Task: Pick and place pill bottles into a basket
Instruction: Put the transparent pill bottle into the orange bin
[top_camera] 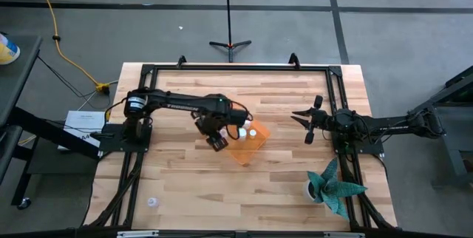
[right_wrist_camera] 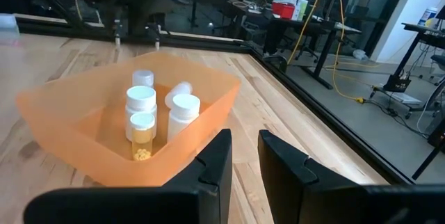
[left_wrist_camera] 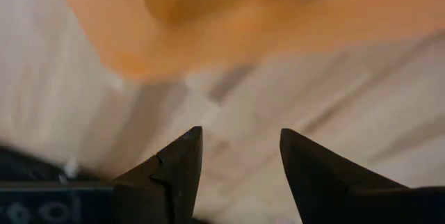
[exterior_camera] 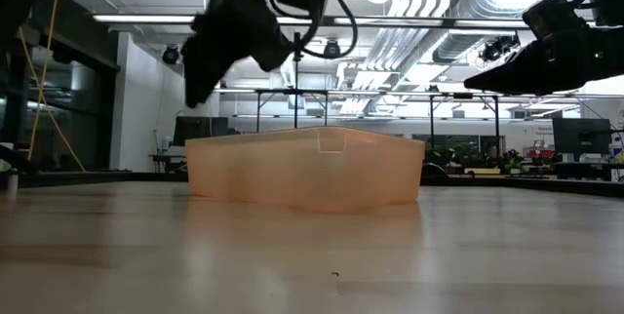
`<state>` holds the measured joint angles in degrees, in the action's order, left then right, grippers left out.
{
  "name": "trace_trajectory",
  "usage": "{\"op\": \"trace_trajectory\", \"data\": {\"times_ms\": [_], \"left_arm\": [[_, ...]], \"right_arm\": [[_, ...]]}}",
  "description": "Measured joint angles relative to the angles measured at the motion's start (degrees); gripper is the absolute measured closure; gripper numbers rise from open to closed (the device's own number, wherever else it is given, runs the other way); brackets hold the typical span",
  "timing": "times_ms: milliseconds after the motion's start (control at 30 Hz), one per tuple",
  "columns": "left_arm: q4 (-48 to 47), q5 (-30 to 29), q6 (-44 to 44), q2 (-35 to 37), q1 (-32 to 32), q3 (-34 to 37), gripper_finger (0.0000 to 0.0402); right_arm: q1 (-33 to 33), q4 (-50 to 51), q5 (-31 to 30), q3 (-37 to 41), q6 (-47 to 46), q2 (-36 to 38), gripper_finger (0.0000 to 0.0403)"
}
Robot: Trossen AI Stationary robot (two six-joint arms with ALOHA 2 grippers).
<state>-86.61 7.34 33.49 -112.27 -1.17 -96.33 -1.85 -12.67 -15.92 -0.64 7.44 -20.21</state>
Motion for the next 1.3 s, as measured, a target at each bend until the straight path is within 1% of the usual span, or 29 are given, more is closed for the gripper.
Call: {"op": "trace_trajectory", "data": {"times_ms": [100,300,400,500,667,800,900,1000,1033,1200,1300], "left_arm": [[-3.8,2.5,3.0,0.0,2.4,-1.4,0.0176],[-3.4,6.0,7.3,0.1,9.6,-1.6,0.0176],[-3.4,6.1,11.3,0.0,14.0,-1.6,0.0177],[-3.4,7.2,18.3,0.0,18.2,-1.6,0.0178],[-3.4,12.1,32.0,0.0,24.9,-1.6,0.0179],[-3.4,15.0,41.1,0.0,30.1,-1.6,0.0179],[-3.4,14.4,45.8,0.0,33.7,-1.5,0.0179],[-3.4,11.2,51.4,0.0,37.4,-1.5,0.0179],[-3.4,11.0,53.6,0.0,38.5,-1.5,0.0179],[-3.4,13.3,65.0,0.0,43.2,-1.5,0.0179],[-3.4,12.9,71.5,0.0,45.8,-1.5,0.0179]], "right_arm": [[0.0,0.0,0.0,0.0,-1.1,0.0,0.034],[0.0,0.1,0.0,0.0,-3.1,0.0,0.034],[0.0,0.3,0.0,0.0,-3.1,0.0,0.034],[0.0,0.5,0.0,0.0,-3.1,0.0,0.034],[0.0,0.9,0.0,0.0,-3.1,0.0,0.034],[0.0,0.9,0.0,0.0,-3.1,0.0,0.034],[0.0,0.9,0.0,0.0,-3.2,0.0,0.034],[0.0,0.9,0.0,0.0,-3.1,0.0,0.034],[0.0,0.9,0.0,0.0,-3.1,0.0,0.034],[0.0,0.9,0.1,0.0,-3.2,0.0,0.034],[0.0,0.9,0.0,0.0,-3.2,0.0,0.034]]}}
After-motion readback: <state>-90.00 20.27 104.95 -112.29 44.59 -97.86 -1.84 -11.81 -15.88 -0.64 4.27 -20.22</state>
